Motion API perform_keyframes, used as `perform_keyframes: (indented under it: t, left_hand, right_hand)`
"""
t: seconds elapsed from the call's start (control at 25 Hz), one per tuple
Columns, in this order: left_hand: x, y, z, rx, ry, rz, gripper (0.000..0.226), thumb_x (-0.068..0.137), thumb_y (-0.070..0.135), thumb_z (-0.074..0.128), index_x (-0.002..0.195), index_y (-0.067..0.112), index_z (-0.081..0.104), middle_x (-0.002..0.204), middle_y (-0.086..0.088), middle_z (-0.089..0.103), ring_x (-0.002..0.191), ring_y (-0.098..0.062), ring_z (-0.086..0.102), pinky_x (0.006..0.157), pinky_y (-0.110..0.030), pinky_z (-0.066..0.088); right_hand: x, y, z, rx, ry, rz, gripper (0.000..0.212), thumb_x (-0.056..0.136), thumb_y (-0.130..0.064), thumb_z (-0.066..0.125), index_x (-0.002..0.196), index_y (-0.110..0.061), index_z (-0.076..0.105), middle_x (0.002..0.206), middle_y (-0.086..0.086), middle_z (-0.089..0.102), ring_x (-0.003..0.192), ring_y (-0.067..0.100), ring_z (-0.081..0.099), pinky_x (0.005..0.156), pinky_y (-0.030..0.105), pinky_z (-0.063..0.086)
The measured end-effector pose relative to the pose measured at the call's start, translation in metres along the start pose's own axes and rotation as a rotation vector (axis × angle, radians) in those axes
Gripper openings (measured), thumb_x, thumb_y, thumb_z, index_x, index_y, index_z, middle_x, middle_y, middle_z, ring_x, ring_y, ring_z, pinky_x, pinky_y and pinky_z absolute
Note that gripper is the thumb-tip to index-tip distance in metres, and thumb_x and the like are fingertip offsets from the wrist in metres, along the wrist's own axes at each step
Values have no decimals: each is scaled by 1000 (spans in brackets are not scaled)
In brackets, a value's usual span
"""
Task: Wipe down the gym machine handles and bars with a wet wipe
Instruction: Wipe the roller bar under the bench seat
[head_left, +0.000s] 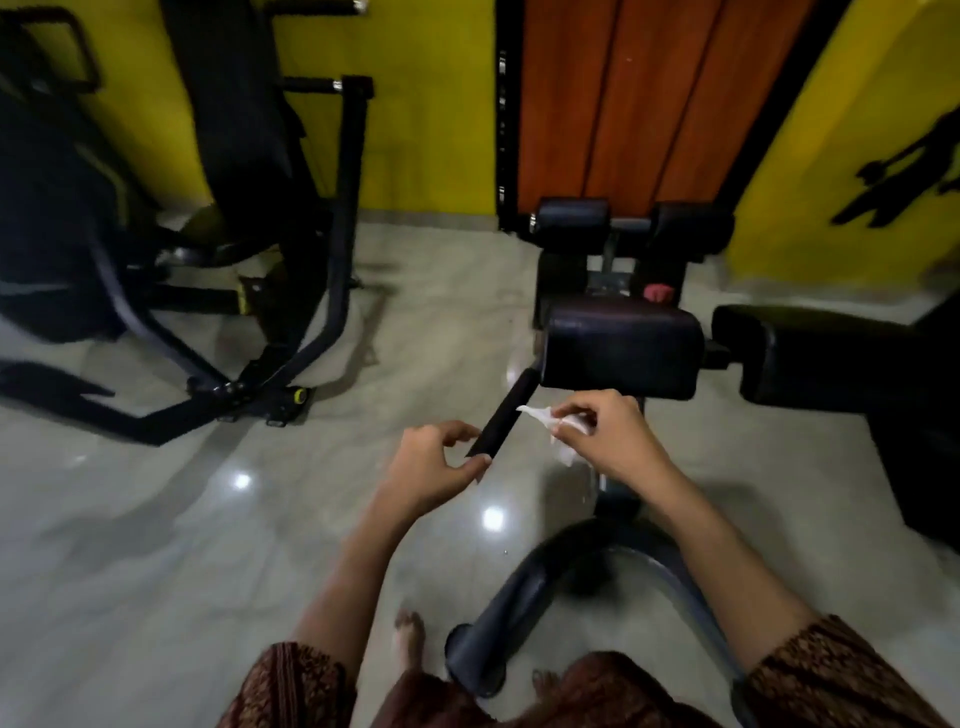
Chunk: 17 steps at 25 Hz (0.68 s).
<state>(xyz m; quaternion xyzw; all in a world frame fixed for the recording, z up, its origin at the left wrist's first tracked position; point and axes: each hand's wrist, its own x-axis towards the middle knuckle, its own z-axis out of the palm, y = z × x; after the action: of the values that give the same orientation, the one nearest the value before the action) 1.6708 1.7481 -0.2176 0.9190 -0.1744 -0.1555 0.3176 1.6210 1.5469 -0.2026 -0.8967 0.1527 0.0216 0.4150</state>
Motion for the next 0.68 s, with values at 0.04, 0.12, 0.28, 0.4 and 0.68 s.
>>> perform_keyframes:
  t: [0.04,0.12,0.28,0.4,0.68]
  left_hand:
    - [13,-9,-4,15,-46,31,35,82,27,69,114,14,65,111,-1,67,106,-15,59,74,-12,33]
    - [35,-23,-13,26,-121,102,36,81,26,69,114,14,65,112,-2,67,106,-16,59,78,-13,34]
    - [61,-48,-18,55,-240,230,37,82,28,68,118,17,63,114,6,62,109,-14,55,78,-11,30]
    - [74,-65,-10,47,-340,301,46,80,30,70,122,15,60,124,-1,60,114,-18,54,93,-20,35]
    - [81,-91,2,-50,-371,259,58,73,34,77,125,17,57,129,1,57,118,-15,52,99,-25,38]
  right_hand:
    - [2,-2,8,15,49,42,23,84,-10,65,107,-9,68,108,7,65,91,12,56,76,18,40]
    - [1,-8,25,47,144,128,26,85,-8,64,111,-7,67,109,10,66,89,12,56,75,17,40]
    - [1,-15,65,51,282,282,29,87,-10,61,116,-8,64,112,10,65,101,19,59,84,21,42]
    - [4,-20,86,75,341,347,29,90,-10,58,118,-7,62,115,10,63,97,12,55,82,15,38]
    - [76,-29,109,-153,352,179,33,95,-8,48,127,-7,54,133,11,52,122,23,48,102,28,37]
